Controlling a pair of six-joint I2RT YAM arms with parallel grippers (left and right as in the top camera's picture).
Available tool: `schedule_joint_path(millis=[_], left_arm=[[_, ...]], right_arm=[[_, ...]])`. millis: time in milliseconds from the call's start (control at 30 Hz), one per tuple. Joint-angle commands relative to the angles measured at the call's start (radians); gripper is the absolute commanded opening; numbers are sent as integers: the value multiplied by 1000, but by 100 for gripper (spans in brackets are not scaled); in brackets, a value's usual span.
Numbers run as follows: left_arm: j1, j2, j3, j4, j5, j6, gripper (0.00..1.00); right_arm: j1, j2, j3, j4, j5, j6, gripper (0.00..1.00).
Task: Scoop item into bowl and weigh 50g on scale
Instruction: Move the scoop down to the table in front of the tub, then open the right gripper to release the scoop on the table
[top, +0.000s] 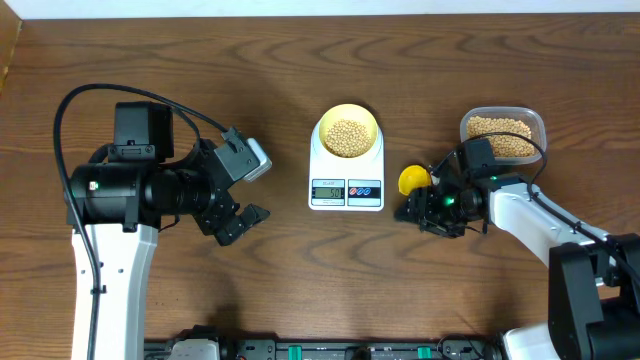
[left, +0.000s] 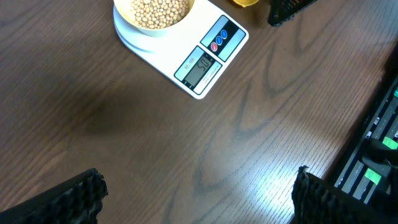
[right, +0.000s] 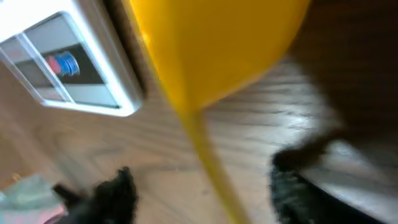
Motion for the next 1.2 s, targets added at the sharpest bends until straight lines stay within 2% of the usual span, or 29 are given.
schedule_joint_path(millis=[0, 300, 533, 867, 1167], left_arm=[[0, -3, -2, -3, 16, 16, 98], [0, -3, -2, -3, 16, 16, 98], [0, -3, -2, -3, 16, 16, 98], [0, -3, -2, -3, 16, 16, 98], [0, -3, -2, -3, 16, 16, 98]], right_arm=[[-7, -6, -6, -2, 116, 2, 99], [-8, -14, 4, -2, 333, 1, 99], [-40, -90, 30, -11, 373, -29, 99], [-132, -386, 30, -160, 368, -123, 99], [-132, -660, 30, -179, 319, -121, 99]])
